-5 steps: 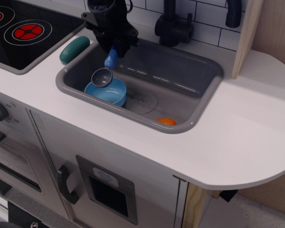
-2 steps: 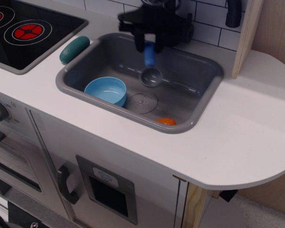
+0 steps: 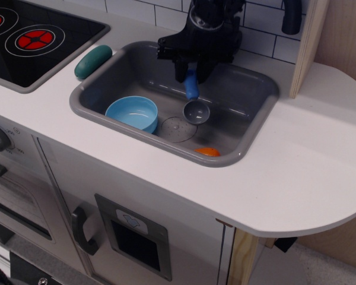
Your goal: Take spoon out of bowl sink
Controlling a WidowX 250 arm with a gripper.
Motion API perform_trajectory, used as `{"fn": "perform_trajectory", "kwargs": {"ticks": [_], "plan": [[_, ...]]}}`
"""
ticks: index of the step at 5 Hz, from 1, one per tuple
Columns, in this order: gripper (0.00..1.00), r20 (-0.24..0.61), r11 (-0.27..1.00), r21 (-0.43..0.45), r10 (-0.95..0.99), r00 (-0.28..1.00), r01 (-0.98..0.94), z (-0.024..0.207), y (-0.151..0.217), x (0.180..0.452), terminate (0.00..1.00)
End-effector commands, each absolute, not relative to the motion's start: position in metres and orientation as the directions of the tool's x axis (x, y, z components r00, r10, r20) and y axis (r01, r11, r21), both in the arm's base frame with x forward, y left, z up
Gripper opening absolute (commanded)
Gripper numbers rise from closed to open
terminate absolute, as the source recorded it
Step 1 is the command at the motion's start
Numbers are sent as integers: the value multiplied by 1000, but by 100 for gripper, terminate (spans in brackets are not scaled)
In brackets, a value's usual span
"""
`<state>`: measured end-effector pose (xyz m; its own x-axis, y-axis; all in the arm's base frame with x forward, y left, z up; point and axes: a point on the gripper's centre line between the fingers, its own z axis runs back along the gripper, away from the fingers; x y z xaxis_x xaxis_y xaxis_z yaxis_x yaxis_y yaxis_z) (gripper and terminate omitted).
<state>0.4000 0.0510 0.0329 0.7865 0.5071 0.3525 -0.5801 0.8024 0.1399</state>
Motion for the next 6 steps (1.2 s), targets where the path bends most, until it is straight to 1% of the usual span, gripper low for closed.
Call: {"fn": "perform_trajectory", "kwargs": {"ticks": [1,2,3,4,5,6], "plan": [[0,379,825,163,454,806,-541,32,66,416,0],[0,369,835,201,419,830,-511,19,63,413,0],[100,352,854,194,399,847,-483,22,62,406,0],[100,340,851,165,426,838,-499,28,66,408,0],[100,361,851,142,431,827,-506,35,69,414,0],[100,347,851,110,451,822,-513,50,72,419,0]]}}
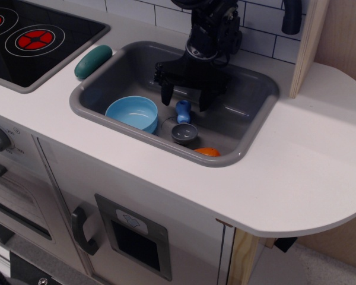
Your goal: Take spoon out of bowl sink
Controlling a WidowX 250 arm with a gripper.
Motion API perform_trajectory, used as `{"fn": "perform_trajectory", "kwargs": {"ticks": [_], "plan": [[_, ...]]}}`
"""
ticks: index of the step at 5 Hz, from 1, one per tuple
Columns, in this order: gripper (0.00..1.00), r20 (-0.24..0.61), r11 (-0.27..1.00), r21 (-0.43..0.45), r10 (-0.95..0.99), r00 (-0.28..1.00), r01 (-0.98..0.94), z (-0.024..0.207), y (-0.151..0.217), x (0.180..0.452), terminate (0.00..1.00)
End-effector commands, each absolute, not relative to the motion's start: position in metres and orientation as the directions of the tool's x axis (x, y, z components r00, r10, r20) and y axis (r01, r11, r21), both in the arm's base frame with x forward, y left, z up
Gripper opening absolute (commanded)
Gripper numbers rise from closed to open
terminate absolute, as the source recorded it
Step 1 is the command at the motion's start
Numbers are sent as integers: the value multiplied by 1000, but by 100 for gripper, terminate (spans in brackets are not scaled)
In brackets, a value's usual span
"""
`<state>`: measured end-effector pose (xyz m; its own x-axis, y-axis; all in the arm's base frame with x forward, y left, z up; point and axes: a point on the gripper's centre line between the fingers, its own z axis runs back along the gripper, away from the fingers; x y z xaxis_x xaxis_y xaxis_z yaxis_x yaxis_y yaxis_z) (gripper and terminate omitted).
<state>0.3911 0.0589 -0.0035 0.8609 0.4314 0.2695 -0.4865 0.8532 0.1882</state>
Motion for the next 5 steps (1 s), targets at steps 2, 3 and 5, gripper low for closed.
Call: {"fn": "perform_trajectory", "kwargs": {"ticks": [2,3,5], "plan": [[100,308,884,1,444,841,-467,89,72,410,0],[100,290,911,-39,403,868,-410,95,72,411,0],[100,290,911,-39,403,868,-410,95,72,411,100]]}}
